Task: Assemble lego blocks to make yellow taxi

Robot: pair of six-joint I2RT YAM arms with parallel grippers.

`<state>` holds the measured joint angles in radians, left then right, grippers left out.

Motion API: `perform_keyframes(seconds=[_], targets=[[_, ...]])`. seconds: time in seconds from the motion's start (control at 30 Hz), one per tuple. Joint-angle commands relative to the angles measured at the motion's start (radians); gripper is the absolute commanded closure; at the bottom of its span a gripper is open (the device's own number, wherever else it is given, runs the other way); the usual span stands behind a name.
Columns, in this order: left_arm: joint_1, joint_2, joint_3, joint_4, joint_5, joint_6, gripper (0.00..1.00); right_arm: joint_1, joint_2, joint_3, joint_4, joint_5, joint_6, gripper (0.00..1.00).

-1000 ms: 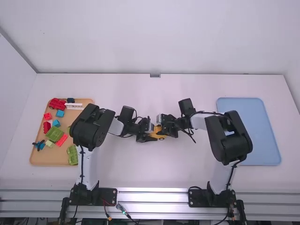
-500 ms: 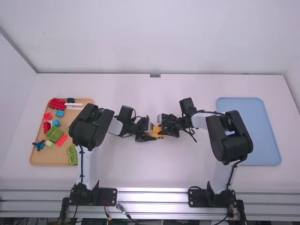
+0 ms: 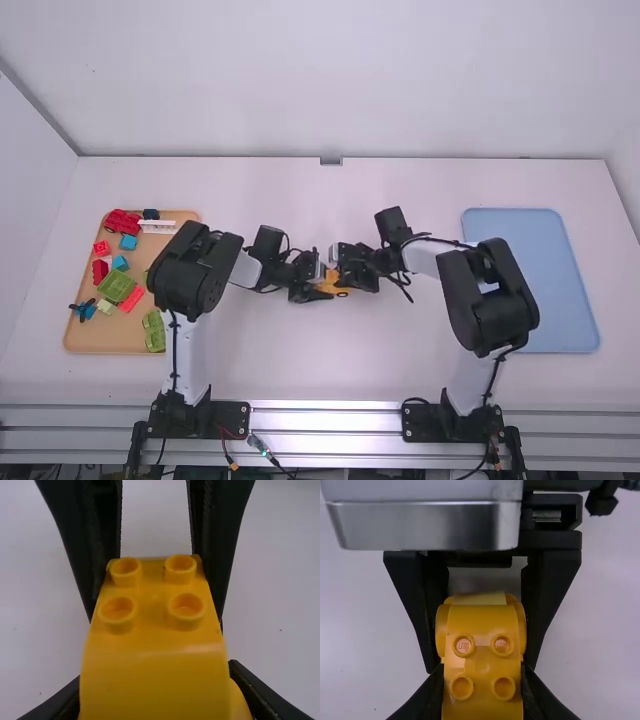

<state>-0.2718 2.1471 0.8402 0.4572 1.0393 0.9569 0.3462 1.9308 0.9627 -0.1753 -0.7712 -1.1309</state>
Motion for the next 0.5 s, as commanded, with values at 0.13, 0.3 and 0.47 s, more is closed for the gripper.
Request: perform_keyframes(seconds=[0.13,0.3,0.47], targets=[[0.002,0.019,-0.002,-0.011,-0.065,-0.026,0.76,0.047,0.031,-0.063,0.012,0.193,0.034,1.0],[0.003,0.019,0.0,-0.006,-0.066,-0.025,0.77,0.048,0.031,-0.067,0.006,0.197,0.035,1.0],[0.002,0.019,0.004,-0.009,-0.066,-0.026,0.78,0.051,0.031,-0.065,0.013,0.196,0.015,1.0]])
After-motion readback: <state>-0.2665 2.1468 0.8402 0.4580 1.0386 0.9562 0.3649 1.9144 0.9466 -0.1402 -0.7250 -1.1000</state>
